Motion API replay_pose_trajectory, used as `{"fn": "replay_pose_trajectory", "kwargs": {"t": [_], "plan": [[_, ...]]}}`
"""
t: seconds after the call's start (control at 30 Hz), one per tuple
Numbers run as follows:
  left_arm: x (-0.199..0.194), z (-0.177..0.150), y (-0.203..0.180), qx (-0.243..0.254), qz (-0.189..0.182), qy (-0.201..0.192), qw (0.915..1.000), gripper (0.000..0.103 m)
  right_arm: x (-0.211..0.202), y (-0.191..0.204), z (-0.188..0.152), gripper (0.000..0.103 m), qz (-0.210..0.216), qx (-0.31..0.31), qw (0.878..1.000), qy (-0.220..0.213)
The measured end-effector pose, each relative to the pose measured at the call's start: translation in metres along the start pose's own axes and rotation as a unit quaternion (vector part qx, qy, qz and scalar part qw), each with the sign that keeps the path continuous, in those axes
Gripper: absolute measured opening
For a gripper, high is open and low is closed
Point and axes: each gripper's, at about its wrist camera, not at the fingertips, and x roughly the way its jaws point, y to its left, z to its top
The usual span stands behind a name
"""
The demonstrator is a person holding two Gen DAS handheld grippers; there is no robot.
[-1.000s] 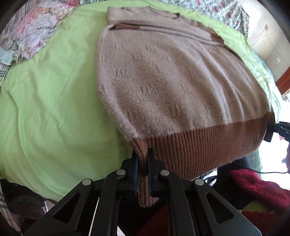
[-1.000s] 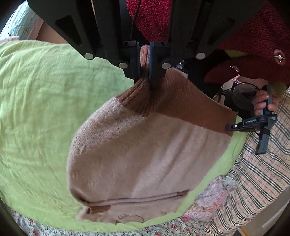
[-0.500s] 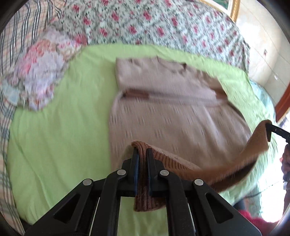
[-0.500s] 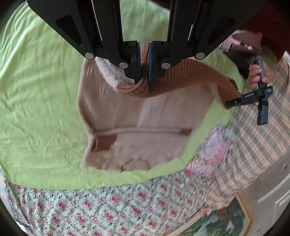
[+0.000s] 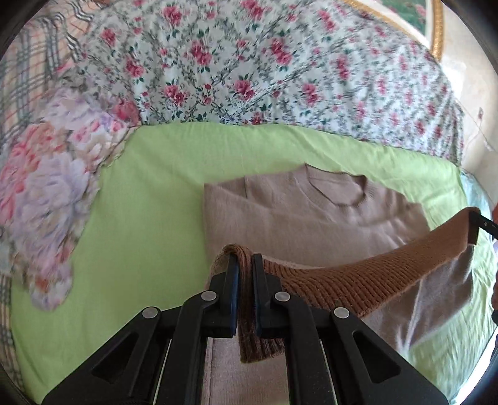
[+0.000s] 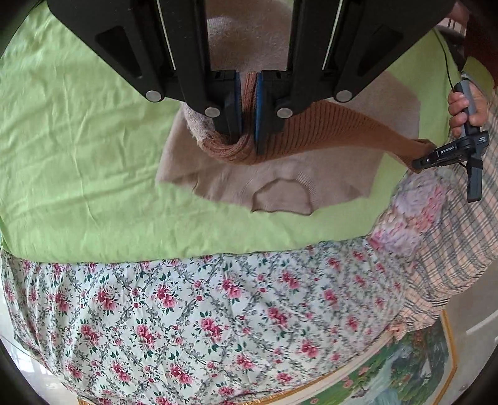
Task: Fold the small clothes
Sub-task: 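Lift the hem with both grippers and fold it toward the collar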
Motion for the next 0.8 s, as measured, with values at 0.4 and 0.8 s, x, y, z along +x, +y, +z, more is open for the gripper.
{"fn": "replay_pose_trajectory", "kwargs": {"t": [0.4,0.8], "plan": [[0.132,0.038,0.027,-0.028,0.056,0.052,0.9966,0.005,0.121,-0.033,-0.001,0.008,-0.069,0.026,0.995,0.066],[0.058,-0.041,-0.035,0.052,-0.035,0.071,0.9955,0.014,0.057,0.020,-0.034,0.052,0.044,-0.019,0.997,0.057]]}}
